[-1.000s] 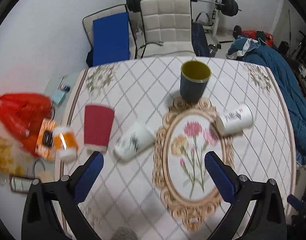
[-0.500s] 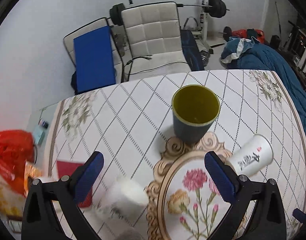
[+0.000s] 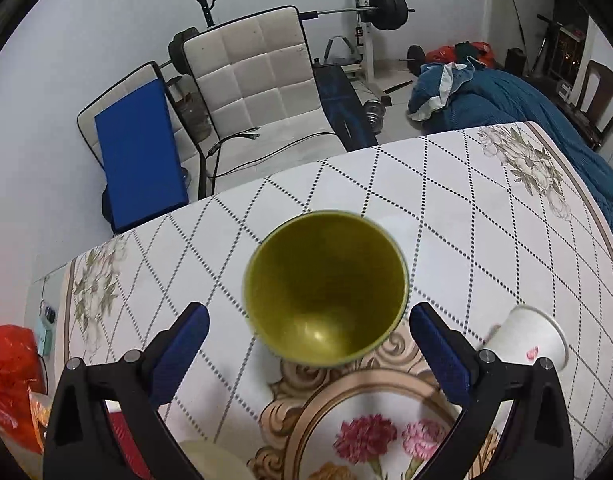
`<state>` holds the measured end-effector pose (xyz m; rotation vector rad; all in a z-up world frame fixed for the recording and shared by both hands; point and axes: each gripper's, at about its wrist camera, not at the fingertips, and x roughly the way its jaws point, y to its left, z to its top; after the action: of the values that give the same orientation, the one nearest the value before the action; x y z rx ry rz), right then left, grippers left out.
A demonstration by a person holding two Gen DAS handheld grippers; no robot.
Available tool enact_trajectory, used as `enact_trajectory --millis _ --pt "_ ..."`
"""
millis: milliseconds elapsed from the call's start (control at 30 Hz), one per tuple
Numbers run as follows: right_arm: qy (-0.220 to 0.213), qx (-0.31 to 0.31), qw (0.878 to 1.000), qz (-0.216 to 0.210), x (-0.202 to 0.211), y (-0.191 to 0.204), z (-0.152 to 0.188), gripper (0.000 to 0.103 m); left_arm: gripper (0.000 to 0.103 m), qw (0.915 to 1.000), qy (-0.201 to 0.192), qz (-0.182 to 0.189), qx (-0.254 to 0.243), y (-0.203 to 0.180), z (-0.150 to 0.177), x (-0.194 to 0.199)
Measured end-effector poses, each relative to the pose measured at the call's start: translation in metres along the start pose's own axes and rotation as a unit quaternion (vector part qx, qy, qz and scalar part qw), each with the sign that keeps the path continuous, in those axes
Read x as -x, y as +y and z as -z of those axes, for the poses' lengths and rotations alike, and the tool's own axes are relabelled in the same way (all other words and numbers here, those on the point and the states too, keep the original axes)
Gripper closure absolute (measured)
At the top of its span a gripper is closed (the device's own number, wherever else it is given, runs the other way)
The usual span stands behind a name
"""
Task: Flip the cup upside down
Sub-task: 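Move the left tool toward the dark green cup and close around it, then lift the dark green cup with the left tool and rotate it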
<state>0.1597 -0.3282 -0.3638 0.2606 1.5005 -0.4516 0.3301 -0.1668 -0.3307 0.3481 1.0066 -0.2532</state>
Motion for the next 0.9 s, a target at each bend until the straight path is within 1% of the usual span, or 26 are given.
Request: enact_trajectory --millis 133,167,200,233,267,300,367,533,700,900 --pt "0.0 -0.003 1.0 0.001 -0.002 -0.001 -0.006 0.0 0.0 1.0 0.001 0.002 0.001 -0.005 -0.006 -0.013" --pt "-0.001 -0.003 1.0 0.0 -0.002 -0.002 -0.007 0.0 0.002 1.0 0.001 0.004 0.001 -0.007 -0.007 -0.015" --pt "-0.001 -0.003 1.0 0.0 -0.003 -0.001 -0.008 0.0 0.009 1.0 0.0 0.004 0.0 -0.008 -0.008 -0.018" --pt "-0.002 -0.004 1.0 0.002 -0.003 0.0 -0.009 0.0 0.013 1.0 0.001 0.006 -0.001 -0.01 -0.009 -0.021" --pt "-0.002 -0.004 1.0 0.002 -0.003 -0.001 -0.009 0.0 0.021 1.0 0.002 0.007 -0.002 -0.011 -0.009 -0.023" --pt "-0.002 -0.006 1.0 0.001 -0.004 -0.002 -0.01 0.0 0.027 1.0 0.005 0.006 -0.002 -0.011 -0.01 -0.026" --pt "-0.002 -0.007 1.0 0.003 -0.006 -0.002 -0.009 0.0 0.032 1.0 0.005 0.007 0.003 -0.011 -0.011 -0.029" --pt "-0.006 -0.01 1.0 0.002 -0.005 -0.004 -0.007 0.0 0.033 0.9998 -0.003 0.009 0.016 -0.009 -0.012 -0.029" --pt "-0.011 -0.009 1.0 0.0 0.001 -0.005 -0.006 0.0 0.034 0.9999 0.009 0.004 0.013 -0.011 -0.012 -0.027" --pt "-0.013 -0.003 1.0 -0.002 0.005 -0.006 -0.004 0.0 0.035 0.9998 0.013 0.01 0.014 -0.009 -0.009 -0.001"
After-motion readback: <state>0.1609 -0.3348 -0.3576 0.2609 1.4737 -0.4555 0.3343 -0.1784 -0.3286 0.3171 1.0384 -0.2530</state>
